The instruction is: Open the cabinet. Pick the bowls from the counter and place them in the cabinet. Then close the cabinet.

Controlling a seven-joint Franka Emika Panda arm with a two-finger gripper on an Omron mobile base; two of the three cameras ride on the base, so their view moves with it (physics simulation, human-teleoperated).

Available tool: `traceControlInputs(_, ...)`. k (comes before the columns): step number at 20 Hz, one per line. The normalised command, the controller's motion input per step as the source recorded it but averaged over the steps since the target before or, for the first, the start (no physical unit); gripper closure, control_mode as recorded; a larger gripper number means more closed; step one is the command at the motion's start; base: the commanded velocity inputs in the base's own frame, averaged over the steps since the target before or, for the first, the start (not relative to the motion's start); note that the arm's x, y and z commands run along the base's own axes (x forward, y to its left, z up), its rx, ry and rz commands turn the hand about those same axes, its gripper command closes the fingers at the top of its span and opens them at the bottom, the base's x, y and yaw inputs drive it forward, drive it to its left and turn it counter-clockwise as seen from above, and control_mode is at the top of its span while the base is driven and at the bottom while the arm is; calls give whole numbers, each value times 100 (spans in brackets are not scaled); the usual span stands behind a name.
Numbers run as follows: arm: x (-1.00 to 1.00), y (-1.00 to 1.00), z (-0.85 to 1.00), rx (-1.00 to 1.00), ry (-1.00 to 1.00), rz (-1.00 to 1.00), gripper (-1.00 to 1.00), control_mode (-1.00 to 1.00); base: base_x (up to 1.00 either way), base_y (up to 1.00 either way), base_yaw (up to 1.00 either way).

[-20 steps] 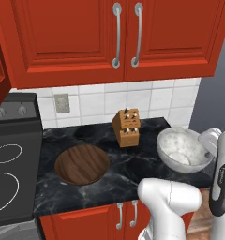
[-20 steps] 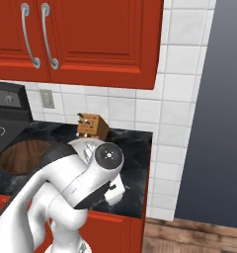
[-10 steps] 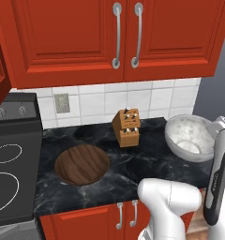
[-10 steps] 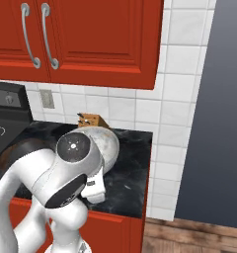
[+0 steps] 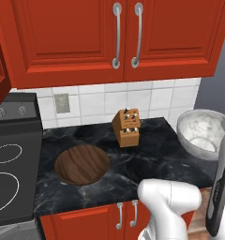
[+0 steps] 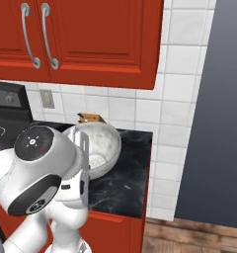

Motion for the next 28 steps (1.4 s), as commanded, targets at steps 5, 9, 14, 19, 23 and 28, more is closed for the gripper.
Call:
traceControlInputs(5,-42,0,19,0,0,-14,100,-100,0,0,0)
traceControlInputs(9,-19,0,6,0,0,-4,100,100,-70,0,-9)
traceControlInputs(14,0,0,0,0,0,0,100,100,-100,3,-4)
traceControlInputs(19,0,0,0,0,0,0,100,100,-100,22,0)
traceControlInputs(23,0,0,0,0,0,0,100,100,-100,79,9)
traceControlInputs(28,0,0,0,0,0,0,100,100,-100,100,11)
